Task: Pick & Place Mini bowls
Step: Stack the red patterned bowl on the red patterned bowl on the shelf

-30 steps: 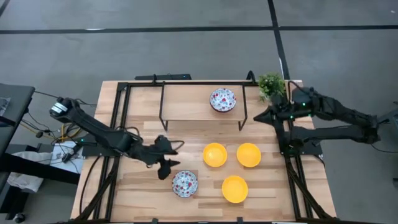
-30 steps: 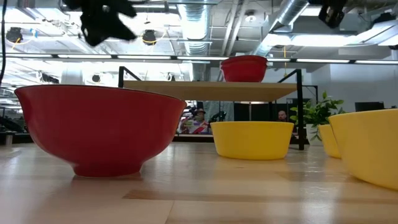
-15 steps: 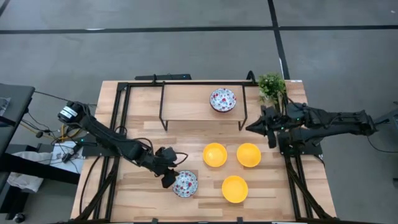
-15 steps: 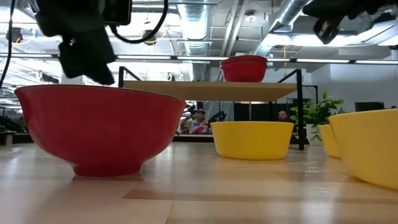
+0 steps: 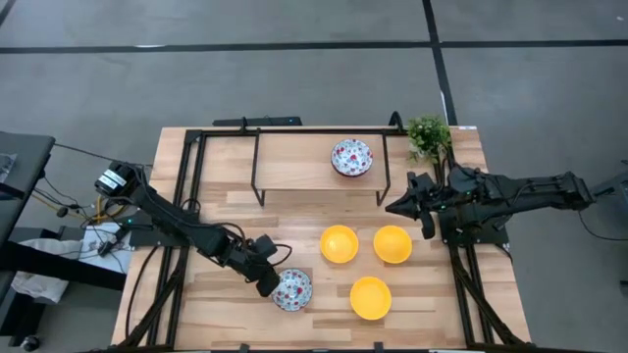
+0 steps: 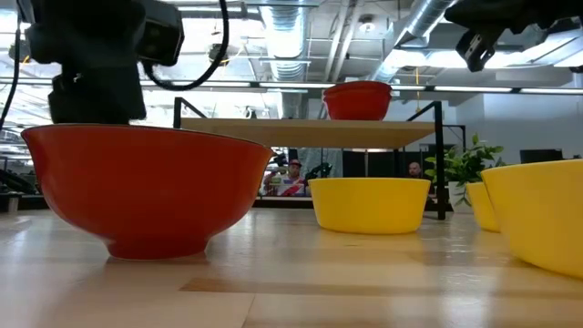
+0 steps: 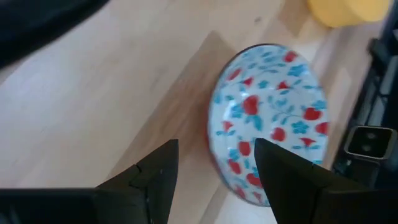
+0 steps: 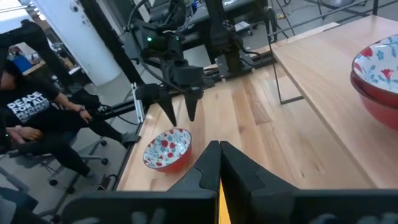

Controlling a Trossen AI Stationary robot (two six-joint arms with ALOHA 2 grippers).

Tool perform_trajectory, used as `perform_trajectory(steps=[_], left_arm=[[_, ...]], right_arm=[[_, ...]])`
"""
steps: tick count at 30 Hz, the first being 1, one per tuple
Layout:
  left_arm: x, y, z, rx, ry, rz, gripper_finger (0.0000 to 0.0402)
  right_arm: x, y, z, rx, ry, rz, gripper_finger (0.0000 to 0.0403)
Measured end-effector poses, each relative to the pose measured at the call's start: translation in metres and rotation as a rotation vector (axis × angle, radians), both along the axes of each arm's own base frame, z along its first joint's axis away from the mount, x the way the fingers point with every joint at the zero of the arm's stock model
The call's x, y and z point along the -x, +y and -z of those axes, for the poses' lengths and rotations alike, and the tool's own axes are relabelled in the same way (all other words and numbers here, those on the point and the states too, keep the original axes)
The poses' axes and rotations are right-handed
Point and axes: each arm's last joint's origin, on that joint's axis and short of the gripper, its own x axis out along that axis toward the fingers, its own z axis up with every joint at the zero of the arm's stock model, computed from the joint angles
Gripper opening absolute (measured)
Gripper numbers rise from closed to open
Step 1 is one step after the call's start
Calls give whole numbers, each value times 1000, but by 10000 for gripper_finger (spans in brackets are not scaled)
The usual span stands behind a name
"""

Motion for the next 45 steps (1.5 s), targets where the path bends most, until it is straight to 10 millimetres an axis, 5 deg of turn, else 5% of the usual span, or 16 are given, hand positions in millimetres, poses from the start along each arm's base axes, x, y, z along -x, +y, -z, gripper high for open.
perform_trajectory(steps=[28,32,39,45], left_arm=[[-16,-4,37,200,183,-70,206],[-17,-4,37,206,180,-72,167],[-17,-4,36,210,176,-82,28],[-16,-5,36,231,190,-59,11]], right_arm=[[0,0,0,0,1,-3,0],[0,0,0,0,1,-3,0],[0,0,0,0,2,-3,0],[0,0,0,-1,2,-6,0]])
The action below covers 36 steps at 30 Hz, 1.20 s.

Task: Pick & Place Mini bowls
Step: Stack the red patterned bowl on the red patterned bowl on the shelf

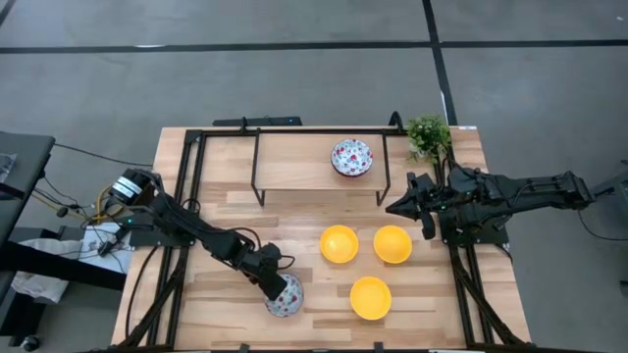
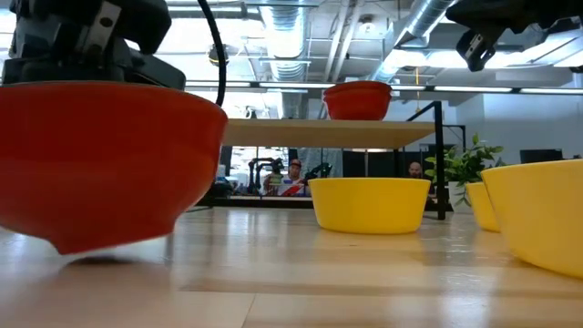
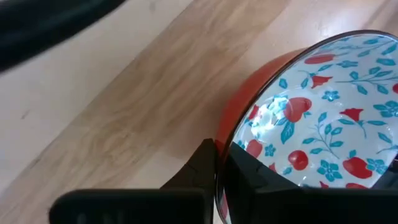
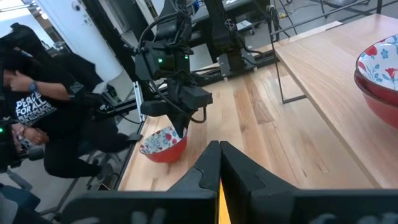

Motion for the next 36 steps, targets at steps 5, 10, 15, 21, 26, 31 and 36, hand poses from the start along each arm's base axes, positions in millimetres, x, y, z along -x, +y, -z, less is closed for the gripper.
perform_trajectory(steps=[5,10,15,21,26,31,36], left_arm=[[3,4,-22,-12,-97,-18,11],[12,17,-65,-97,-321,-133,10],[24,44,-109,-242,-547,-273,10],[31,80,-141,-414,-703,-404,10],[24,108,-164,-587,-864,-491,10],[18,131,-183,-749,-989,-533,10],[18,149,-194,-891,-1040,-564,10]], right_arm=[[-1,1,-6,-41,-57,-17,0],[-2,3,-21,-62,-214,-110,0],[-7,7,-34,-12,-371,-141,0],[-20,9,-37,24,-378,-108,0],[-35,8,-54,104,-343,-43,0],[-51,7,-79,212,-252,35,3],[-70,4,-103,328,-120,169,35]])
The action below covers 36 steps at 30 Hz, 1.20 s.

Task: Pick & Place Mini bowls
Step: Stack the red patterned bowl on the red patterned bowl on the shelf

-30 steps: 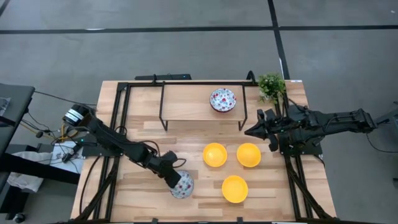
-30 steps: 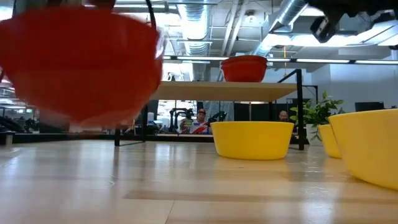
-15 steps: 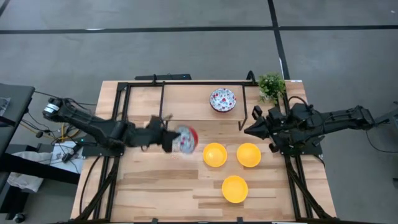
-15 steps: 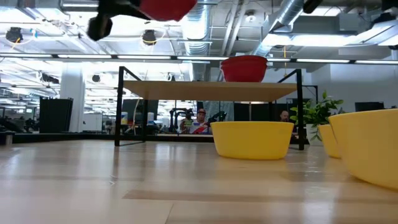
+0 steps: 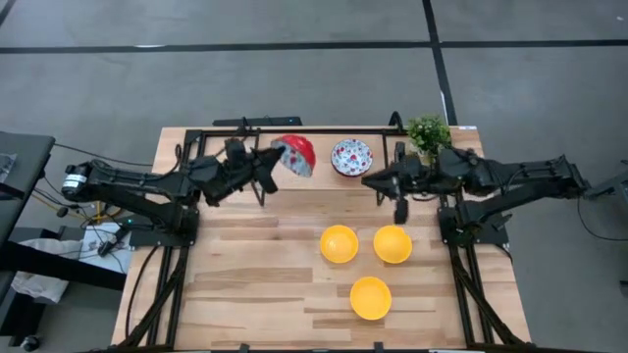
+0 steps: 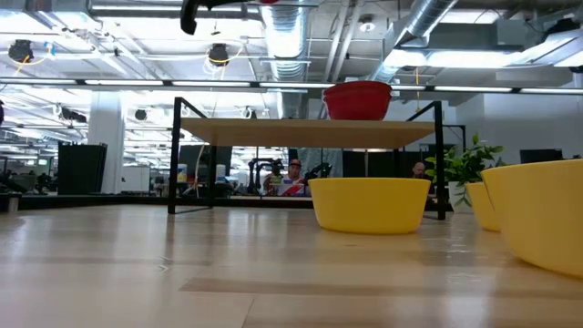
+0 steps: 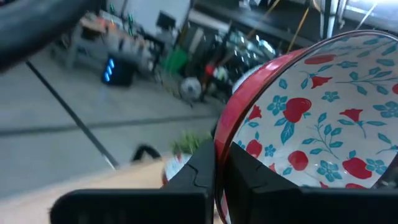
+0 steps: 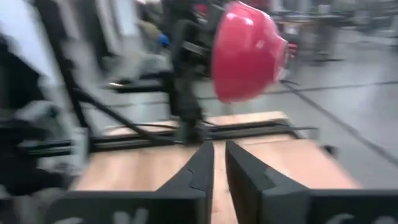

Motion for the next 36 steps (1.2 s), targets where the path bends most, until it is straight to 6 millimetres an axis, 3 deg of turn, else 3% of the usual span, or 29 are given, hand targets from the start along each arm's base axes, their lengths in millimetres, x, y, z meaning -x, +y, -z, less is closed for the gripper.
perform_trajectory(steps=[7,16,24,36], left_arm=[[-7,18,-5,-142,37,-91,10],[-40,34,-24,-340,176,-180,10],[-56,41,-25,-419,252,-214,10],[-57,47,-24,-423,260,-229,10]], right_arm=[[-35,-3,-23,142,57,202,83],[-86,1,-37,353,123,421,91],[-105,5,-47,420,164,663,91],[-125,3,-51,424,172,754,91]])
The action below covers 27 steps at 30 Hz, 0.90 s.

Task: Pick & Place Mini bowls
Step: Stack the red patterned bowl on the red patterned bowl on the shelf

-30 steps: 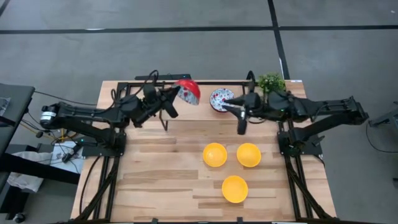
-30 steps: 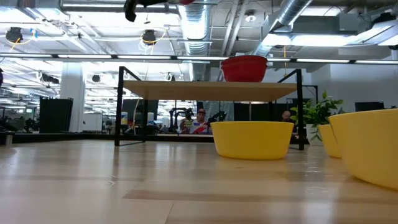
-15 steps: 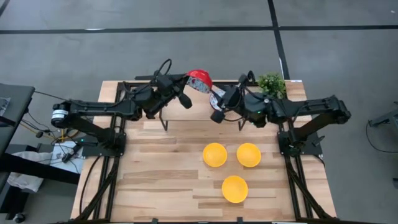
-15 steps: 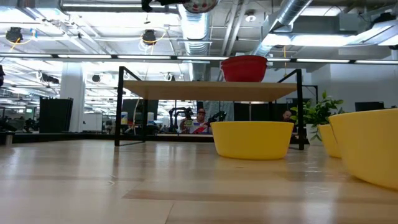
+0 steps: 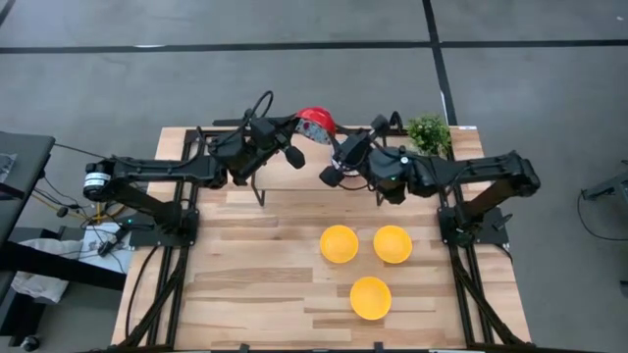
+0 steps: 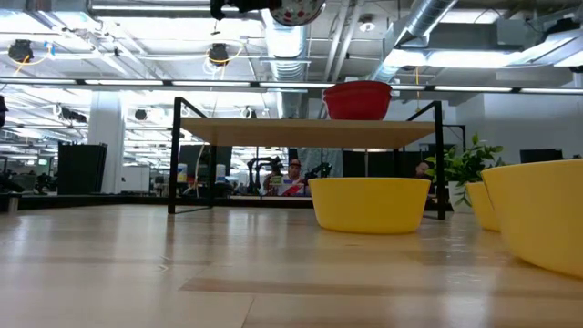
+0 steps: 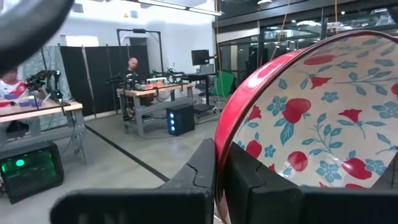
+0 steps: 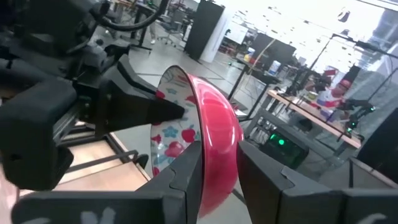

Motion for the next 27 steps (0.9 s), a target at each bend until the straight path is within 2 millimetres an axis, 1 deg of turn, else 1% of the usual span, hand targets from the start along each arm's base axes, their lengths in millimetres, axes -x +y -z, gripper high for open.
perform_trajectory(steps=[7,13,20,23,27], left_arm=[[0,1,-1,-1,-11,10,10],[0,1,-2,-7,-18,30,9],[-1,-2,-2,-14,-23,75,9],[-1,-2,-2,-13,-28,82,9],[-1,-5,-2,-10,-32,91,9]], right_arm=[[-4,-2,0,-9,-22,47,91],[-10,-4,6,-5,-8,79,91],[-9,-5,8,6,-2,136,90],[-9,-5,7,9,-4,155,80],[-8,-6,7,12,-4,172,54]])
